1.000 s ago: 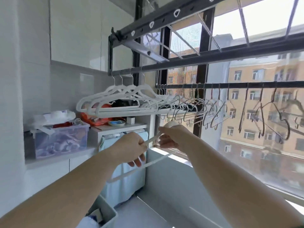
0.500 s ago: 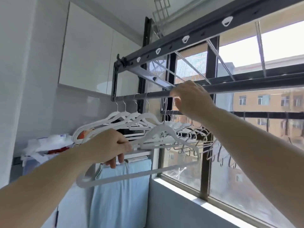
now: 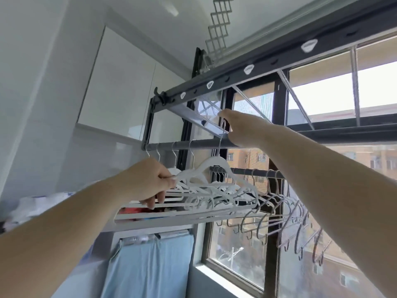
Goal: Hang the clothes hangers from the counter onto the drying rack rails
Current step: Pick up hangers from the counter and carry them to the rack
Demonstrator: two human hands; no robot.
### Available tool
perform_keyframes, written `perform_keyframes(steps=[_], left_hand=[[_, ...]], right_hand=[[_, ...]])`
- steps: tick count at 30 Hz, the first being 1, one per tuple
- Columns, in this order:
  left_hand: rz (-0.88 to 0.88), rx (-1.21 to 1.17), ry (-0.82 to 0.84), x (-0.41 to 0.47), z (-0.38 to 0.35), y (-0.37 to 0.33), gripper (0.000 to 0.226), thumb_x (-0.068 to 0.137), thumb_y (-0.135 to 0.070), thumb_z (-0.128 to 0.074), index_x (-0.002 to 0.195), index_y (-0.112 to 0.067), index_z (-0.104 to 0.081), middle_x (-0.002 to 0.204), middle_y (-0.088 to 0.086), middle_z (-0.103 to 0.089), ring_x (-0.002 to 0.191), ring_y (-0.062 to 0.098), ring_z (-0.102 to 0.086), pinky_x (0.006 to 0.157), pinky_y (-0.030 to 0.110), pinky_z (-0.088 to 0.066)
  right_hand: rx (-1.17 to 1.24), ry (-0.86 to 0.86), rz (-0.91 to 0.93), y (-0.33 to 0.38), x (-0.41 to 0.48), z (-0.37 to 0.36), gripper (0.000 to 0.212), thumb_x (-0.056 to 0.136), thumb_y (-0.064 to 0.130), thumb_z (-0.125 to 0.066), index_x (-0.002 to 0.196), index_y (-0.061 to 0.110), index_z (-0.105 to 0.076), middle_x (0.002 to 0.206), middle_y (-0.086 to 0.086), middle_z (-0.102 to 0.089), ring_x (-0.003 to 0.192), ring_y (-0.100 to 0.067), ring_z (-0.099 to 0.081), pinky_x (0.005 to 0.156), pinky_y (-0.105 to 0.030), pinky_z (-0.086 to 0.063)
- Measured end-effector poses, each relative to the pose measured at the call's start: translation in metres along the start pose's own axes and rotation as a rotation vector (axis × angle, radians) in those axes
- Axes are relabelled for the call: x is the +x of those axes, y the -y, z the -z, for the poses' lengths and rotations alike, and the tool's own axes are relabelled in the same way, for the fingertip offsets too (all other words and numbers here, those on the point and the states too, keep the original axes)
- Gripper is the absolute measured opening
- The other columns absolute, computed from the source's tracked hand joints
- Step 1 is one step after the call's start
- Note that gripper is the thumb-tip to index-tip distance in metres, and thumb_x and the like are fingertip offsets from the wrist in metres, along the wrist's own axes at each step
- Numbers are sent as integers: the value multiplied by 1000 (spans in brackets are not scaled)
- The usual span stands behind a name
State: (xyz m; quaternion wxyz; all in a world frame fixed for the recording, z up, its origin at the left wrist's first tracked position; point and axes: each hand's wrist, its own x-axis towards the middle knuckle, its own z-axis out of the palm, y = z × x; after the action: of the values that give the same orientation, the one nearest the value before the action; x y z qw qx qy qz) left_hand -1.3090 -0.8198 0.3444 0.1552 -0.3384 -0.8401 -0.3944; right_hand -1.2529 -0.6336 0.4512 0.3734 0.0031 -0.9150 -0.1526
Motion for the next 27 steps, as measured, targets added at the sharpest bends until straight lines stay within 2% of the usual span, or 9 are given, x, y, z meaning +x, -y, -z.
perform_keyframes(steps=[4, 6, 9, 11, 15, 18, 20, 23, 27], left_hand=[[-3, 8, 17, 8, -1, 2, 24, 92, -17, -51, 70, -17, -60, 38, -5, -56, 28, 6, -48, 37, 15, -39], [5, 20, 39, 8, -2, 3, 20, 92, -18, -51, 76, -15, -63, 39, -5, -57, 29, 6, -48, 38, 16, -39], [23, 33, 77, 6, -5, 5, 25, 92, -21, -51, 69, -16, -62, 41, -5, -59, 30, 6, -48, 39, 16, -41], [31, 35, 79, 4, -6, 5, 23, 92, -21, -52, 72, -14, -63, 41, -5, -59, 31, 7, -49, 39, 17, -41], [43, 21, 68, 3, -12, 4, 22, 92, -20, -52, 73, -14, -62, 37, -6, -56, 28, 7, -45, 35, 16, -38], [56, -4, 84, 0, -19, 4, 17, 93, -19, -50, 82, -12, -62, 36, -6, -54, 26, 5, -43, 33, 15, -38], [60, -21, 95, -2, -22, 3, 18, 93, -20, -50, 78, -16, -60, 35, -6, -54, 26, 5, -44, 33, 14, -37], [74, -7, 118, -4, -26, -1, 24, 94, -23, -47, 72, -20, -56, 34, -7, -52, 26, 4, -44, 31, 12, -34], [78, -32, 145, -11, -29, -7, 24, 94, -27, -48, 72, -19, -54, 51, -3, -58, 31, 6, -50, 35, 13, -37]], right_hand=[[-47, 130, 43, 2, 20, -7, 42, 94, 13, -43, 135, 21, -42, 139, -3, -44, 124, -22, -44, 95, -29, -36], [-95, 148, 50, 3, 28, -10, 35, 95, 25, -46, 128, 15, -49, 131, -6, -51, 119, -24, -47, 91, -29, -37], [-176, 200, 29, 3, 32, -18, 39, 96, 34, -41, 114, 3, -56, 106, -10, -58, 107, -28, -56, 80, -30, -42], [-208, 208, 8, 1, 33, -23, 37, 96, 33, -38, 106, 3, -57, 92, -8, -54, 100, -28, -58, 72, -28, -39], [-246, 223, -45, 1, 34, -24, 31, 99, 32, -33, 93, 7, -51, 78, -4, -48, 79, -23, -48, 70, -27, -34], [-284, 242, -92, 4, 30, -22, 38, 100, 37, -29, 82, 8, -46, 85, -4, -48, 82, -22, -47, 73, -28, -35], [-308, 250, -114, 5, 29, -21, 43, 99, 41, -27, 92, 7, -52, 98, -7, -53, 91, -24, -51, 76, -29, -34], [-378, 254, -152, 6, 26, -20, 54, 97, 49, -24, 125, 12, -51, 121, -5, -56, 110, -25, -54, 76, -31, -33], [-386, 203, -133, 6, 14, -15, 50, 96, 50, -25, 126, 18, -48, 101, -2, -56, 98, -22, -56, 73, -28, -35]])
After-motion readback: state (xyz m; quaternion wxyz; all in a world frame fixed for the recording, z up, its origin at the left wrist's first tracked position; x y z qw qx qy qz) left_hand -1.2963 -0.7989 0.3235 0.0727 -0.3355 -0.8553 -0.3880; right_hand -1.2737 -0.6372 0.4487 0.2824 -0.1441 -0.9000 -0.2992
